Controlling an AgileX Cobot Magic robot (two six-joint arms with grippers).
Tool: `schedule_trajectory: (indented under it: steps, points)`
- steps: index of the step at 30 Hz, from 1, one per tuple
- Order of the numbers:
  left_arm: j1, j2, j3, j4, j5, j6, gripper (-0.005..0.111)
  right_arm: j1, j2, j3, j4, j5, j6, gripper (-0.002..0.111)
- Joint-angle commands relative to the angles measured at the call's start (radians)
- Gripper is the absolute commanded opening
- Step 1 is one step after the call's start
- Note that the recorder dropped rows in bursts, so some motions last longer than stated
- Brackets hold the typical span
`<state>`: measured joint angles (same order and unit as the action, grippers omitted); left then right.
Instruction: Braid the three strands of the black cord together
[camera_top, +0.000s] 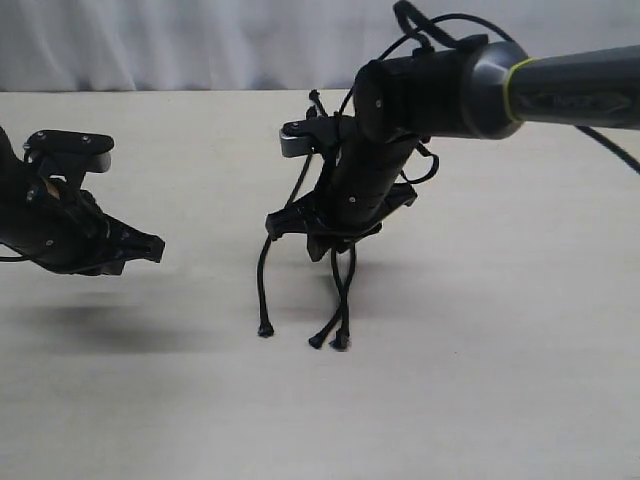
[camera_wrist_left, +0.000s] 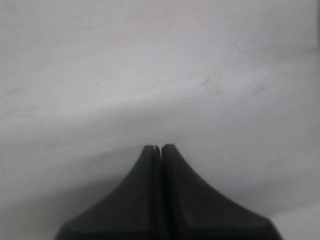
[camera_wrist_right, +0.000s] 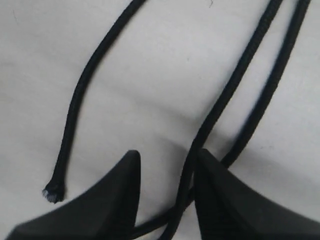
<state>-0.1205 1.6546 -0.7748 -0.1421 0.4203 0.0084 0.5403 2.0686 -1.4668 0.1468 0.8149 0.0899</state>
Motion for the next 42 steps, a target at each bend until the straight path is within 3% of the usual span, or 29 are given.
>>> schedule_trajectory:
  steps: [1,7,8,11,14,16,17,19,26,30,36,42]
  points:
    - [-0.008,0.001,-0.007,-0.012,-0.016,-0.002,0.0,0.019,0.054,-0.049,-0.106,0.049,0.055,0.035]
    - [-0.008,0.001,-0.007,-0.035,-0.022,-0.002,0.0,0.031,0.108,-0.053,-0.163,0.031,0.097,0.034]
    - [-0.008,0.001,-0.007,-0.037,-0.022,-0.002,0.0,0.031,0.118,-0.053,-0.17,0.036,0.108,0.03]
    - [-0.008,0.001,-0.007,-0.045,-0.022,-0.002,0.0,0.031,0.113,-0.061,-0.161,0.077,0.105,0.004]
    - [-0.008,0.004,-0.007,-0.056,-0.023,0.011,0.0,0.031,0.073,-0.118,-0.14,0.153,0.1,0.004]
    - [-0.008,0.004,-0.007,-0.057,-0.025,0.013,0.0,0.031,0.062,-0.169,-0.019,0.176,0.076,0.004]
    - [-0.008,0.004,-0.007,-0.057,-0.027,0.013,0.0,0.039,0.071,-0.172,0.106,0.14,0.04,0.004]
    - [-0.008,0.004,-0.007,-0.057,-0.027,0.013,0.0,0.047,0.086,-0.172,0.169,0.103,0.027,0.004]
    - [-0.008,0.004,-0.007,-0.057,-0.021,0.017,0.0,0.115,0.153,-0.172,0.241,-0.075,0.019,0.005]
    - [-0.008,0.004,-0.007,-0.057,-0.005,0.017,0.0,0.125,0.177,-0.172,0.275,-0.121,0.023,0.015]
    - [-0.008,0.004,-0.007,-0.057,-0.005,0.017,0.0,0.123,0.164,-0.172,0.243,-0.085,0.026,0.047]
    - [-0.008,0.004,-0.007,-0.057,-0.005,0.017,0.0,0.125,0.107,-0.172,0.056,0.04,0.056,0.049]
